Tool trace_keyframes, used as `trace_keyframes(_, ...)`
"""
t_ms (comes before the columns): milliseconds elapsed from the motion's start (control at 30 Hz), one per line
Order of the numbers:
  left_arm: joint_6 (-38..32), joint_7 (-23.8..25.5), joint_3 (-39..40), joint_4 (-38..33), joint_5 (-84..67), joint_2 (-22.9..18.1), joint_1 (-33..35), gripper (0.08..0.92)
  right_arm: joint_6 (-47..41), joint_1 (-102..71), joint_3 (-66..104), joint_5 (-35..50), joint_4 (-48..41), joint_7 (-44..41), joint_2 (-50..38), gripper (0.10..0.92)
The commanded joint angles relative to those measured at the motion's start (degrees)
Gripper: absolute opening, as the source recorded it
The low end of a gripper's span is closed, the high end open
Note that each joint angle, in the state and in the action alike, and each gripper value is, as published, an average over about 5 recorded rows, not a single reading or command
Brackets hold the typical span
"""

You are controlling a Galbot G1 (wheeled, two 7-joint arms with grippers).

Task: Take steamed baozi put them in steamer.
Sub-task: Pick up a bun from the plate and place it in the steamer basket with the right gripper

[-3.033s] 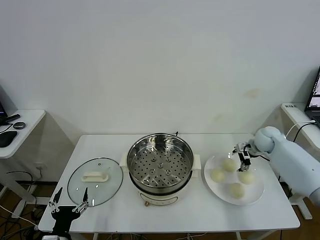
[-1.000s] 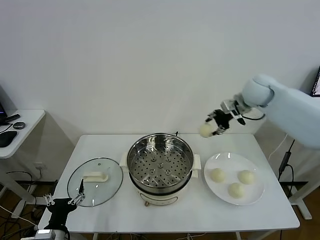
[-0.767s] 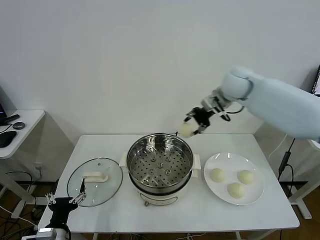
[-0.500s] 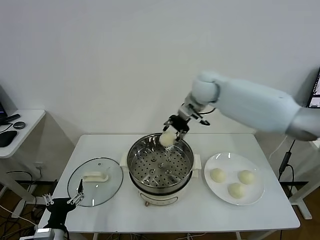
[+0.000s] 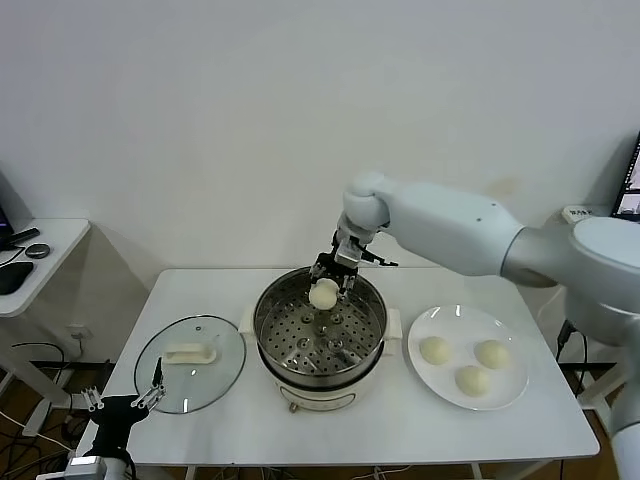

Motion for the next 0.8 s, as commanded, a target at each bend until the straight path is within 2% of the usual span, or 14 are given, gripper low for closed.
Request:
trace_keyframes(33, 0.0, 0.0, -0.1, 0.1, 0.0, 0.0, 0.0, 0.823, 7.4, -3.7, 2.6, -12.3, -6.6, 2.6, 3.9, 0.560)
trace_keyframes(233, -0.2, -0.1, -0.4, 0.3, -0.1, 0.0, 0.0, 0.823, 8.2, -5.1, 3.9, -14.1, -8.0, 3.7, 4.9, 0.583)
trace_keyframes(467, -0.1, 0.0, -0.9, -0.1, -0.1, 0.1, 0.0, 0.823, 7.6, -4.4, 3.7, -11.3, -6.6, 4.2, 4.3, 0.762)
trace_keyframes(533, 0.0, 0.2, -0.9, -0.3, -0.1, 0.2, 0.0, 0.823, 5.1, -2.7, 3.1, -7.5, -3.8, 3.1, 2.8, 0.802)
trace_keyframes(667, 0.4, 0.2, -0.8, -0.9, -0.1, 0.2, -0.2, 0.823, -3.0, 2.5, 1.0, 2.1, 4.9, 0.8, -2.4, 0.821)
trace_keyframes(800, 3.1, -1.0, -0.7, -2.2, -1.9, 0.6, -0.4, 0.823, -17.6, 9.6, -3.2, 13.4, 16.8, -0.6, -11.2, 0.823)
